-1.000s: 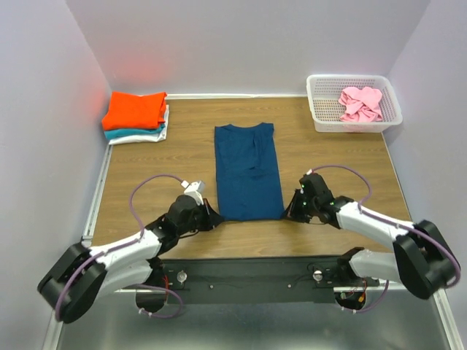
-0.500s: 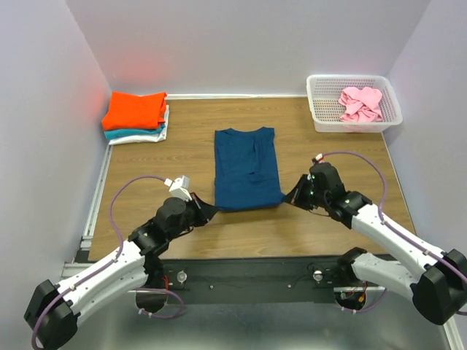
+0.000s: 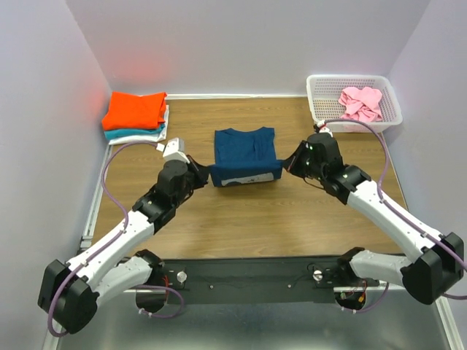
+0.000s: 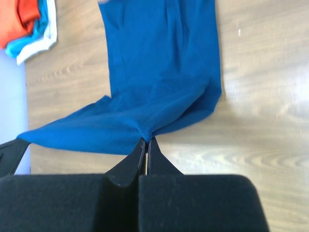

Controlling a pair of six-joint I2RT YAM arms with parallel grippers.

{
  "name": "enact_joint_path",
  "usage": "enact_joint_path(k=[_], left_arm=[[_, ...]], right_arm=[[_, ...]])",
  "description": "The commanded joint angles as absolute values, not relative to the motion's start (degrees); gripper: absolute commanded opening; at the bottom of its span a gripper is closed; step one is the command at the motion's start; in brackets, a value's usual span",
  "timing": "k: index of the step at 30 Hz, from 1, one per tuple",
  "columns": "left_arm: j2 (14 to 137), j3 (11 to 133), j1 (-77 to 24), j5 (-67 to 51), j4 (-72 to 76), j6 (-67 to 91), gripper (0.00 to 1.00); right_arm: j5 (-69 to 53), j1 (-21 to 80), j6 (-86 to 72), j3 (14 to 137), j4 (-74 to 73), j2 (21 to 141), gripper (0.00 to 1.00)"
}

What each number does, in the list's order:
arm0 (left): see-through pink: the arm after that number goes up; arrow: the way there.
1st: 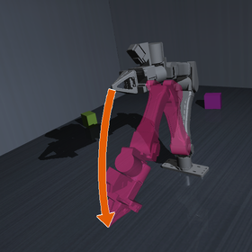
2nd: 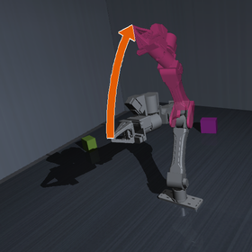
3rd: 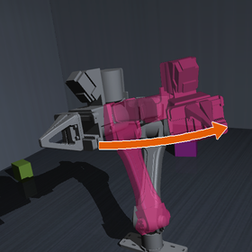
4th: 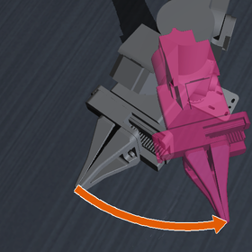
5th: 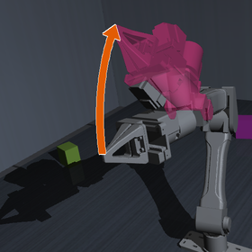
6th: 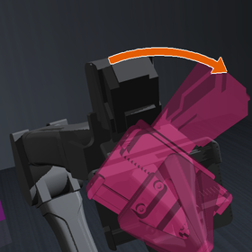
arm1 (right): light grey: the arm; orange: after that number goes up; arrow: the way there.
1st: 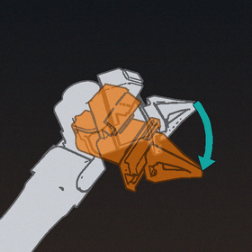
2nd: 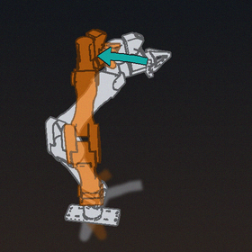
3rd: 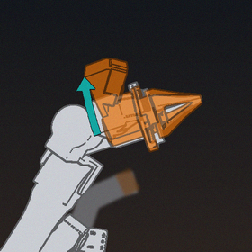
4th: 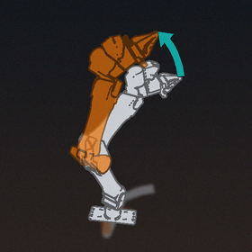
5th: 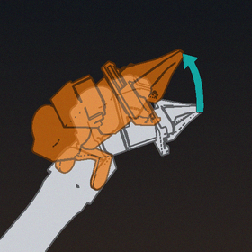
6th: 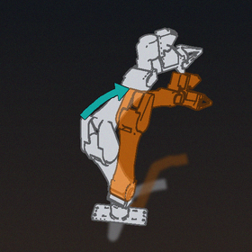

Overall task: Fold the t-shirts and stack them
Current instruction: Fold the tshirt

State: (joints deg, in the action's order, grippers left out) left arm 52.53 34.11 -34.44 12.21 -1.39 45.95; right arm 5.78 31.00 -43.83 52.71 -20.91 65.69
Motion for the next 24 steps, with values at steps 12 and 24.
enact_joint_path(k=[12, 24], left_arm=[[66.1, 46.6, -25.2, 8.7, 6.2, 35.8, 0.0], [83.5, 58.4, -20.7, 3.5, 7.3, 32.3, 0.0]], right_arm=[[0.4, 20.6, -38.1, 66.4, -18.4, 80.7, 0.01], [-7.9, 15.4, -37.0, 76.5, -16.5, 95.7, 0.01]])
